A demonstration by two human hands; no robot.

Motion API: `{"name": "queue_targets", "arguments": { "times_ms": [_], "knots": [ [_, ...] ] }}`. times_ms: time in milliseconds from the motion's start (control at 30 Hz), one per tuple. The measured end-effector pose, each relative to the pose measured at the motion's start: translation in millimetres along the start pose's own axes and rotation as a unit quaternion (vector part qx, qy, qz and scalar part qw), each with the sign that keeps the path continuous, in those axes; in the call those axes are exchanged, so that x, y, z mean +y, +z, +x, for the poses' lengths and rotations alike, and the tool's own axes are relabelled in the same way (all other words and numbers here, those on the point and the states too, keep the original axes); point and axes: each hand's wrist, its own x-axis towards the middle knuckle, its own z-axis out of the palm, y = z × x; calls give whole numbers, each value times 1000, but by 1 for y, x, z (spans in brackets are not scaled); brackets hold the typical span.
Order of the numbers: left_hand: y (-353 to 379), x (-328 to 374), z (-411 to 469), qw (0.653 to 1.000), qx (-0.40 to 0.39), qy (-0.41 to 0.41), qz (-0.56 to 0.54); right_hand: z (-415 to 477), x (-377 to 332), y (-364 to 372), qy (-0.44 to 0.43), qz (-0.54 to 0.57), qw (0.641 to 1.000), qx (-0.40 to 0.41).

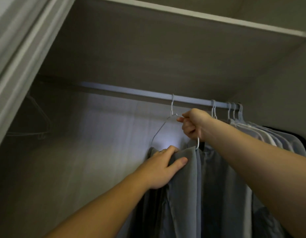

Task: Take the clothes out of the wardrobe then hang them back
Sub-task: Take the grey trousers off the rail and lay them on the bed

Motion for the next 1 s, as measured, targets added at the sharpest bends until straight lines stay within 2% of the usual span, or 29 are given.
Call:
{"name": "queue_targets", "arguments": {
  "times_ms": [267,433,533,633,733,833,1000],
  "knots": [
    [-9,-14,-5,999,1,-33,39,6,5,17,-84,-15,996,11],
    [-15,-9,-1,994,77,6,82,-8,-13,13,-139,-49,989,14],
    [-14,-5,8,985,143,42,83,-24,-21,0,-192,-133,969,77],
    [-12,3,21,977,206,41,39,-42,-27,-21,-265,-312,898,162],
    [-6,11,35,958,283,48,13,-67,-33,-42,-304,-498,784,212],
    [4,21,49,934,350,65,3,-100,-30,-60,-311,-622,680,233],
    [42,55,60,945,308,109,-28,-169,-15,-98,-271,-740,563,249]
  ]
}}
